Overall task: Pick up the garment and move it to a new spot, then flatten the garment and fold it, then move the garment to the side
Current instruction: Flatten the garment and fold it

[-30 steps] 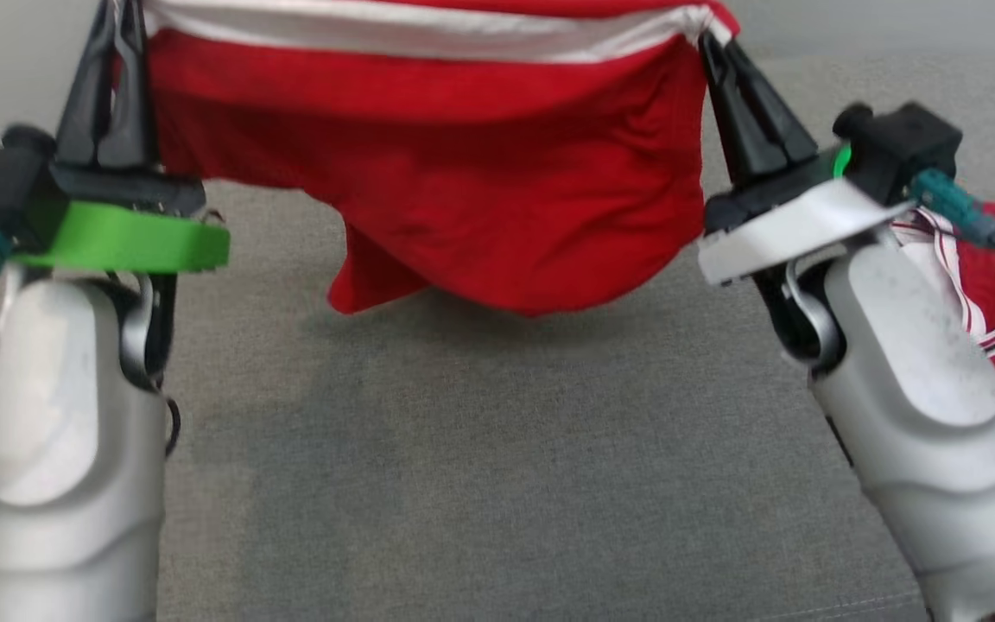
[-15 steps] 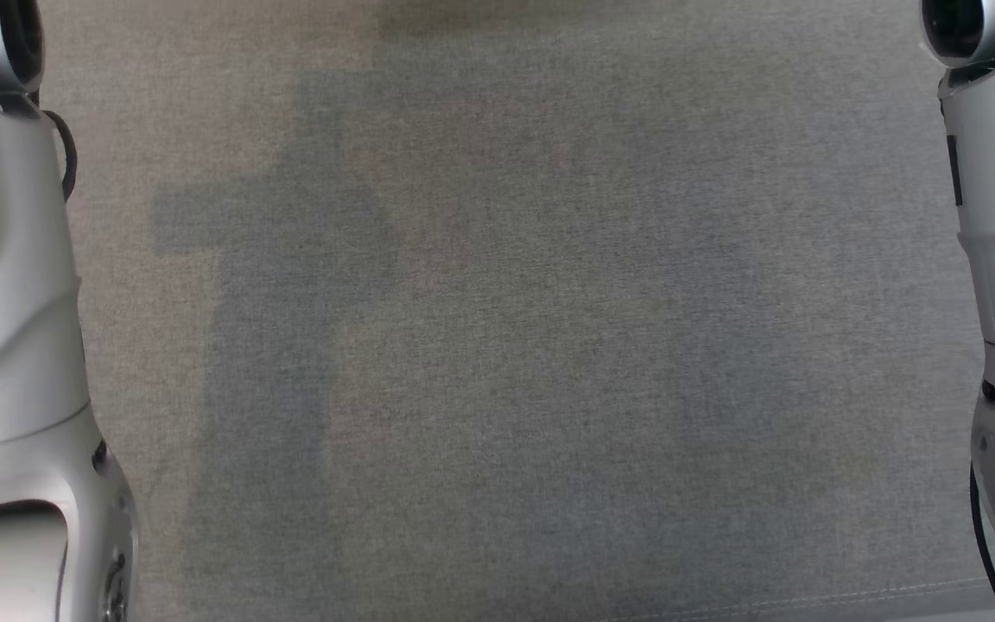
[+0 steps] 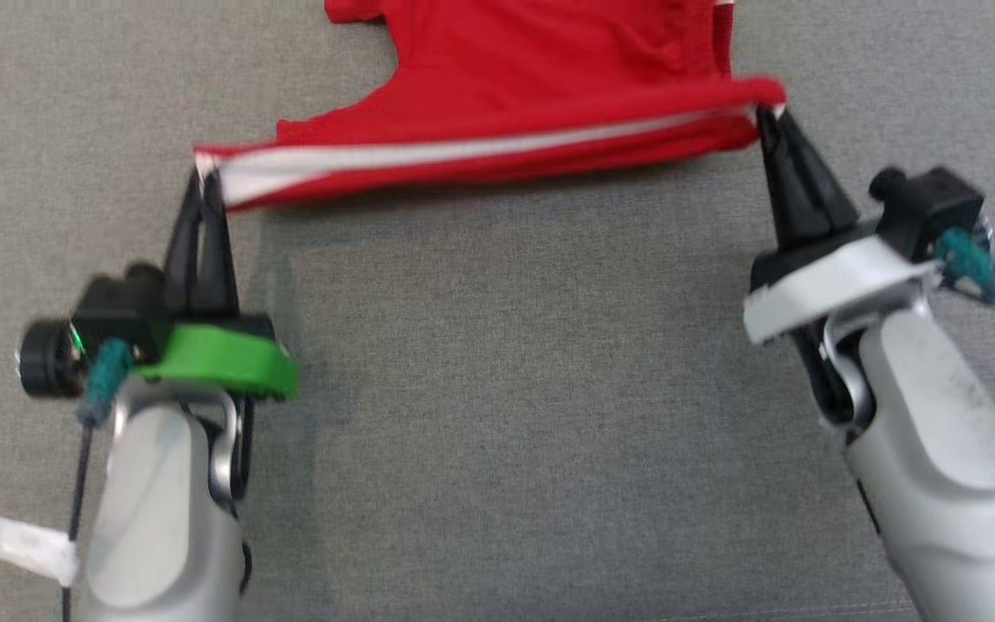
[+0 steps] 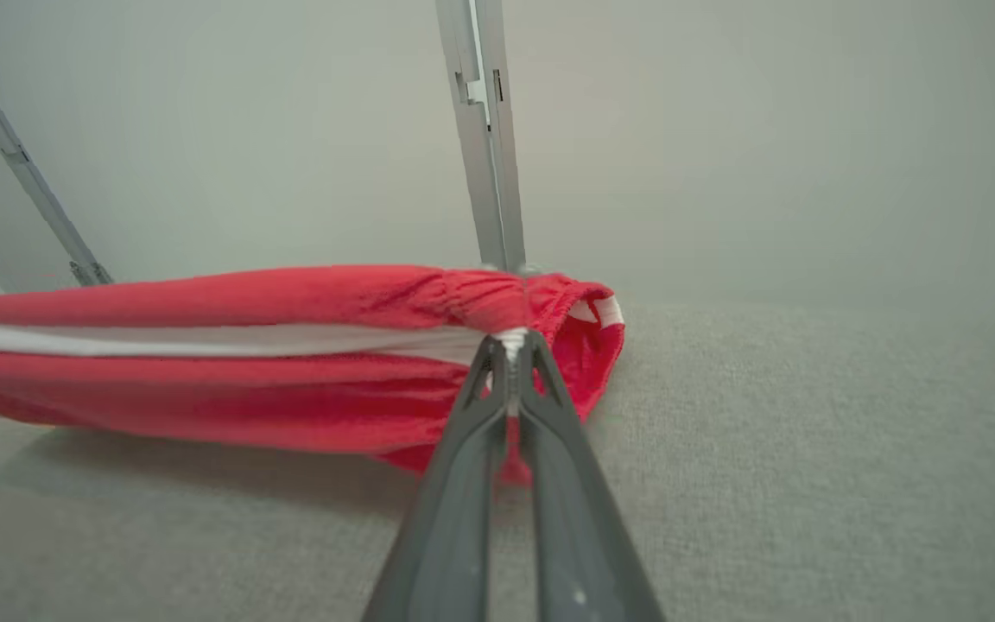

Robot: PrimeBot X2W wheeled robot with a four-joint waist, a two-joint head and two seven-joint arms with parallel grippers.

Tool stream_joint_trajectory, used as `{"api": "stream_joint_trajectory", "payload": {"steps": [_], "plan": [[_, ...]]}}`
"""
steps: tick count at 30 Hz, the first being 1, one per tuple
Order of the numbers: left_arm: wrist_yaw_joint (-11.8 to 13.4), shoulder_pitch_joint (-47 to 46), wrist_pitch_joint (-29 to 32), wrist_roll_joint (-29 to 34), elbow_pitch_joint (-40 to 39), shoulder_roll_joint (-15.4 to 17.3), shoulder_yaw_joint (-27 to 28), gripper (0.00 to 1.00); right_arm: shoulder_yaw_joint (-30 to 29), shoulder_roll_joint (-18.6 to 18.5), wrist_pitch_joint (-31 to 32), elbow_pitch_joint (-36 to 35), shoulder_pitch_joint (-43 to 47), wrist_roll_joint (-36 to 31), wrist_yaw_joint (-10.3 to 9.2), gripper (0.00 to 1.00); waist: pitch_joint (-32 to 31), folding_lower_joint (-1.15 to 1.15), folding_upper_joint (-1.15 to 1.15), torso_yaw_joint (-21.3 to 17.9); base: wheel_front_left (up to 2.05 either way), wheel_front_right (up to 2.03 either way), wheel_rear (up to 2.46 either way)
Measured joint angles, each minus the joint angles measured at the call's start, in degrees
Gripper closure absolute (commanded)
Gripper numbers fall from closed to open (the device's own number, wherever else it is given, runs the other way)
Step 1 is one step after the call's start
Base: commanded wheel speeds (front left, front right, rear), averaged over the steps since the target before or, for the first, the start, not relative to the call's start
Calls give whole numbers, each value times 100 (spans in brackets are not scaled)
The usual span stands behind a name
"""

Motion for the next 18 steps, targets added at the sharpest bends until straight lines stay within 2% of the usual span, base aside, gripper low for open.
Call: {"api": "stream_joint_trajectory", "payload": {"steps": [3, 5, 11, 14, 18], "plan": [[4, 689, 0, -56, 215, -27, -63, 100, 198, -91, 1, -125, 701, 204, 1, 100, -162, 0, 0, -23, 0, 0, 0], [63, 1033, 0, -322, 304, -35, -85, 100, 422, -191, 1, -123, 1111, 272, 1, 100, -298, 0, 0, -45, 0, 0, 0], [246, 1827, 0, -672, 463, -45, -272, 100, 490, -211, 1, 0, 1913, 490, 7, 100, -754, 0, 0, -95, 0, 0, 0], [263, 2184, 0, -656, 524, -58, -360, 100, 365, -185, 2, 7, 2242, 726, 8, 100, -1008, 0, 0, -97, 0, 0, 0], [292, 2664, 0, -560, 541, -59, -277, 100, 565, -242, 1, 25, 2641, 795, 8, 100, -1363, 0, 0, -78, 0, 0, 0]]}}
